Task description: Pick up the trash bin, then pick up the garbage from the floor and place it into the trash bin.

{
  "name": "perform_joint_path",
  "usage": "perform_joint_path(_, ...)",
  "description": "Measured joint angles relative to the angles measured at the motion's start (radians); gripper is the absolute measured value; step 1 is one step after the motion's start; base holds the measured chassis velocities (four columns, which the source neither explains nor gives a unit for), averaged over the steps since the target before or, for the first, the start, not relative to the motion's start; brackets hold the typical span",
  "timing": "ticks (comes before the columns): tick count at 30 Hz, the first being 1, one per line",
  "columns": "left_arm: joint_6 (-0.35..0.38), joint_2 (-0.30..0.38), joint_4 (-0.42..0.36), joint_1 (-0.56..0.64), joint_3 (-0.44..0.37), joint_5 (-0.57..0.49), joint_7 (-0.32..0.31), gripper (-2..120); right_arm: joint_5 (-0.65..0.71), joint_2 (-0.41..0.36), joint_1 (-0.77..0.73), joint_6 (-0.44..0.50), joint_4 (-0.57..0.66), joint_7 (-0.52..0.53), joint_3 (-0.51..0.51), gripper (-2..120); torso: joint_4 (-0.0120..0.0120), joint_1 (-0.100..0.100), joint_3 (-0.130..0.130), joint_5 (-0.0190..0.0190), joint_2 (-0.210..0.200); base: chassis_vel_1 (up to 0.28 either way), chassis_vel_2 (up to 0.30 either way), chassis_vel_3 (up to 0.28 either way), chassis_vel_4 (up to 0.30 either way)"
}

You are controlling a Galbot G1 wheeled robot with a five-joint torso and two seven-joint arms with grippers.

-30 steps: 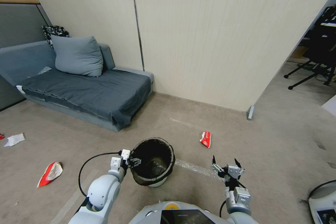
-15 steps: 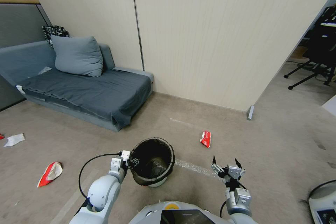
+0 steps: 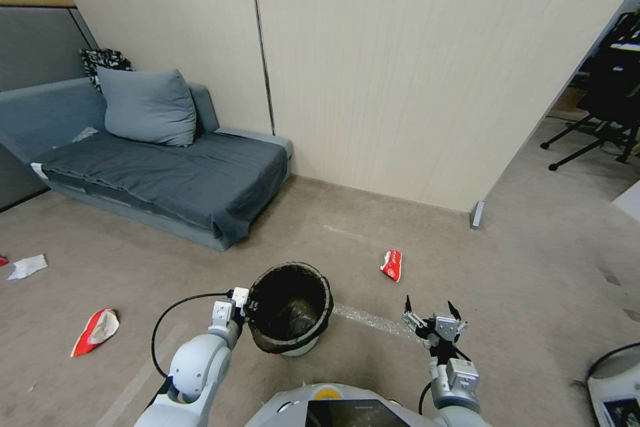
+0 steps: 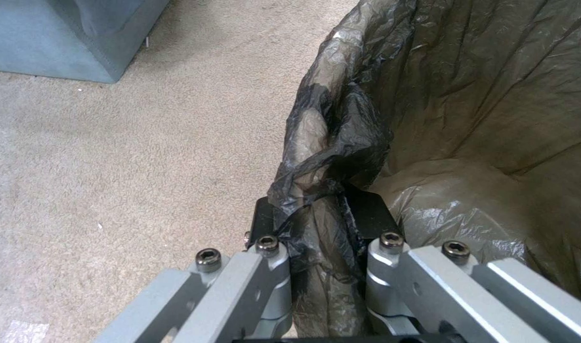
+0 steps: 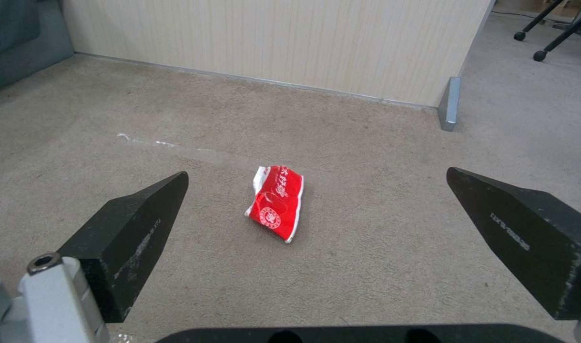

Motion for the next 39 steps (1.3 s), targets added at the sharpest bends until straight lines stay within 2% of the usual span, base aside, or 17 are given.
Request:
perform_joint_path(9,-0.004,-0.001,-0.013,0.006,-0.004,-0.007,0.013,9,0.001,0.000,0.005,-0.005,0.002,-0.001,0.000,100,0.0000,0.000,0.000,0.0001,0.000,0.000,0.000,0.000,0.000)
perform_joint_path(14,-0.040,0.000,-0.033,0.018,-0.013,-0.012,0.018,8,0.001,0.000,0.008,-0.012,0.015,-0.002,0.000,100,0.0001,0.000,0.000,0.0001,0.000,0.000,0.000,0.000,0.000)
perform_joint_path(16,-0.064,0.002,-0.064,0.034,-0.026,-0.026,0.020,7,0.006,0.000,0.015,-0.025,0.030,-0.003,0.002,100,0.0002,0.000,0.000,0.0001,0.000,0.000,0.000,0.000,0.000)
perform_joint_path(23,-0.085,0.004,-0.084,0.047,-0.038,-0.031,0.033,7,0.009,0.000,0.019,-0.032,0.040,-0.003,0.005,100,0.0003,0.000,0.000,0.0002,0.000,0.000,0.000,0.000,0.000)
perform_joint_path(32,-0.186,0.009,-0.117,0.093,-0.085,-0.057,0.119,7,0.019,0.000,0.016,-0.032,0.055,-0.002,0.006,100,0.0001,0.000,0.000,0.0001,0.000,0.000,0.000,0.000,0.000)
perform_joint_path(39,-0.206,0.010,-0.162,0.119,-0.112,-0.084,0.124,7,0.026,0.000,0.014,-0.031,0.073,-0.001,0.010,100,0.0001,0.000,0.000,0.0001,0.000,0.000,0.000,0.000,0.000)
